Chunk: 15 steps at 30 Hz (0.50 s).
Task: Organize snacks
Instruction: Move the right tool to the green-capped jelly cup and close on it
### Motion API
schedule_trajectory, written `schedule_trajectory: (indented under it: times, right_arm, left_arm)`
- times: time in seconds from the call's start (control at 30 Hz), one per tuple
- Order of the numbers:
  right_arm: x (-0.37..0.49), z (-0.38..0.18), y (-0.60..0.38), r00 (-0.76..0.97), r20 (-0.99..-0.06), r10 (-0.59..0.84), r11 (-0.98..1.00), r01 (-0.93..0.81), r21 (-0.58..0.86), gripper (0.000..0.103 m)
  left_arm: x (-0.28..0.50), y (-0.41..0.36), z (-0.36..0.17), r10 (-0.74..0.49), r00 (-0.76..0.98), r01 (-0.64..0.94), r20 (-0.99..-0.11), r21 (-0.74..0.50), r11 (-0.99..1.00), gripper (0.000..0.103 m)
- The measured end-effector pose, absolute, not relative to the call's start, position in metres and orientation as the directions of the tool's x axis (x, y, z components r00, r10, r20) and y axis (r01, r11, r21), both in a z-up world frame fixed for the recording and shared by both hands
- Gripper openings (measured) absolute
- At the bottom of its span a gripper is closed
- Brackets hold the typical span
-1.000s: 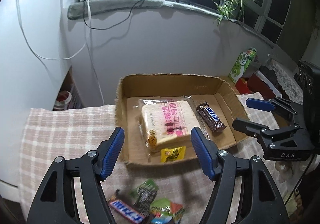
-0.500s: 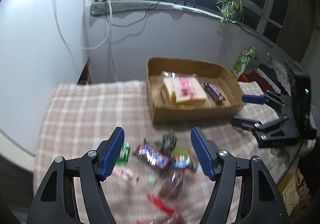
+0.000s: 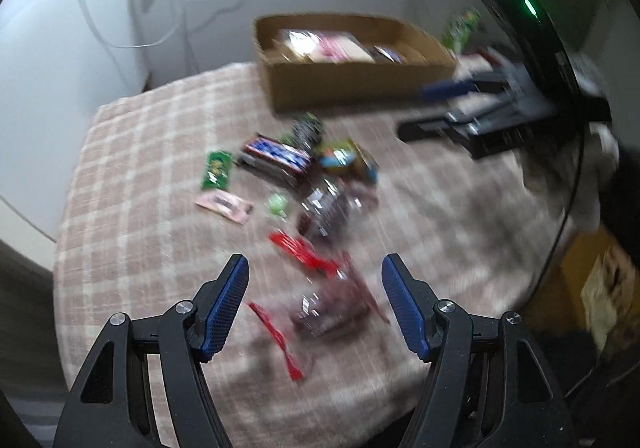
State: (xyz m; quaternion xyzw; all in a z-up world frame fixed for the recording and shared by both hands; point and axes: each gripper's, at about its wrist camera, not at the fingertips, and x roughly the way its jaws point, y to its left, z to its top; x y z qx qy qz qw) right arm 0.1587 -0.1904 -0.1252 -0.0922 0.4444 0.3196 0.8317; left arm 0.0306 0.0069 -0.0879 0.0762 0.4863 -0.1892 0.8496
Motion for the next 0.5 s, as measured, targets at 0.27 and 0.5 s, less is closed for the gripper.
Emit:
schedule_trajectory:
  times: [0.27,0.5]
  right_arm:
    - [0.157,-0.141,-0.164,0.344,-0.813,0.469,0.746,-0.647,0.157,0.084]
    - [0.163,-0.156,-0.149,0.295,-0.824,0.484,0.731,-0.654,0.195,0.084]
  left_arm:
    - [0.026,-0.011,-0.111,-0.174,0.435,0.497,-0.883,0.074,0.865,0.069]
    - [0.035,-0.01,-0.12,-0.183,0.426,0.503,-0.886,0.064,0.862,0.069]
